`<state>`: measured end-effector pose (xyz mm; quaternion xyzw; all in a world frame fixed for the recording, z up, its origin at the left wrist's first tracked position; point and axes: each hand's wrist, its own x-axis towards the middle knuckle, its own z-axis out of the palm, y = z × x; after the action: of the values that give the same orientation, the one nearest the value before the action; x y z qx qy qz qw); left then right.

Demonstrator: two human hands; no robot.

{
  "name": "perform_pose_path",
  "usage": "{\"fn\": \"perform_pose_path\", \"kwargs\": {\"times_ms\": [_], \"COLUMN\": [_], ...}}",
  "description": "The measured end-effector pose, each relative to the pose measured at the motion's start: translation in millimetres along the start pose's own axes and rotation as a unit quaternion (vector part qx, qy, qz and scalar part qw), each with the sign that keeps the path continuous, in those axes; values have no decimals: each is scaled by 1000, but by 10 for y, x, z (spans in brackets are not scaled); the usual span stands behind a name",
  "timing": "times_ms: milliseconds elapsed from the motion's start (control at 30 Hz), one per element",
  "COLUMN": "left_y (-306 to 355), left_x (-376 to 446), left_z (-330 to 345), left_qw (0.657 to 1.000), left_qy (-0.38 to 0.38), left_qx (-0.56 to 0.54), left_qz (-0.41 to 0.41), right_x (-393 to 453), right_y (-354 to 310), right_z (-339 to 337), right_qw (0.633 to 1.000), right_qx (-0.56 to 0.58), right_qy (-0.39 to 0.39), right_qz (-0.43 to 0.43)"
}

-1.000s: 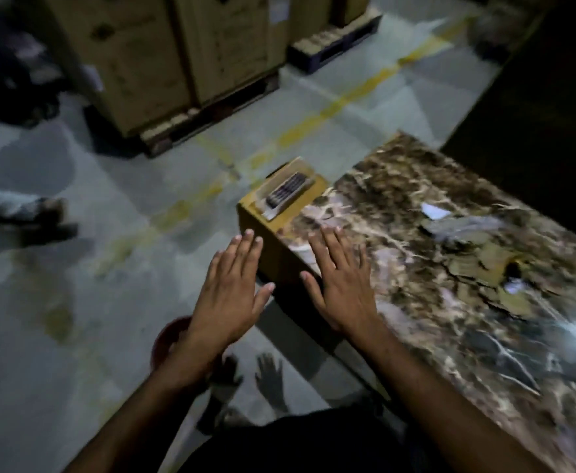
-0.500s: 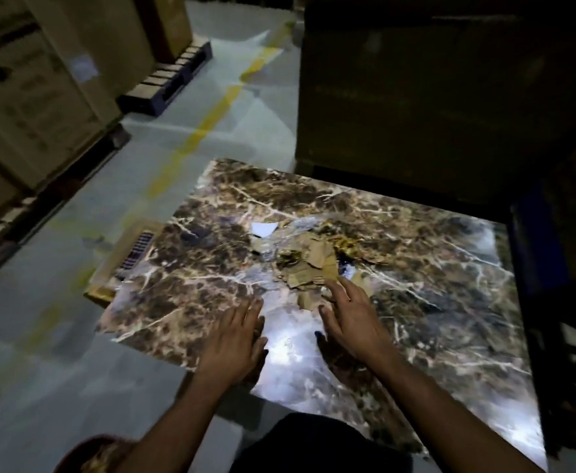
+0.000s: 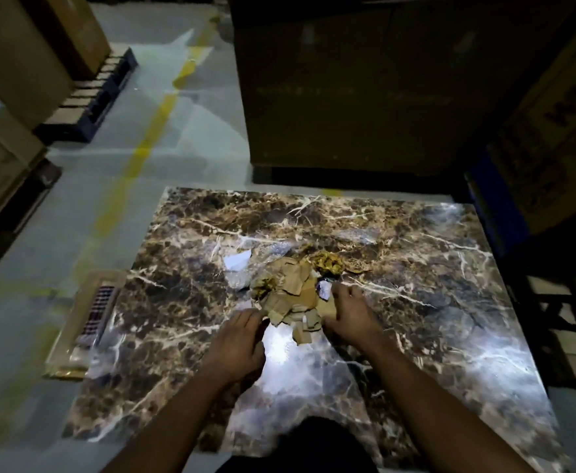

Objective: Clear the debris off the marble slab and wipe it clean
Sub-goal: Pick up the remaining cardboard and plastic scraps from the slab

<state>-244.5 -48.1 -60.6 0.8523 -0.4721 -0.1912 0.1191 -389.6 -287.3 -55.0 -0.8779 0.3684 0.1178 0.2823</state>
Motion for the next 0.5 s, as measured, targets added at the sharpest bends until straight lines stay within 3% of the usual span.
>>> {"fn": "perform_pose_path", "kwargs": {"times_ms": [100,200,367,500], "left_y": [-300,-575,-693,-535], "left_x": [296,725,1360,1463], "left_z": [-307,-613,-836,-747], "left_qw": [996,995,998,992], "left_qy": [87,86,-12,-7], "left_qx": [2,23,58,122], "left_qz": [37,43,32,32], "right_x": [133,387,792,978], "right_y": [11,-49,-433,-511], "right_z": [-254,-509,-656,-558], "right_qw": [995,989,978,966], "right_qx": [-2,-28,-180,-233], "right_qy": [103,147,21,-8], "right_qz": [10,-7,-99,-115]}}
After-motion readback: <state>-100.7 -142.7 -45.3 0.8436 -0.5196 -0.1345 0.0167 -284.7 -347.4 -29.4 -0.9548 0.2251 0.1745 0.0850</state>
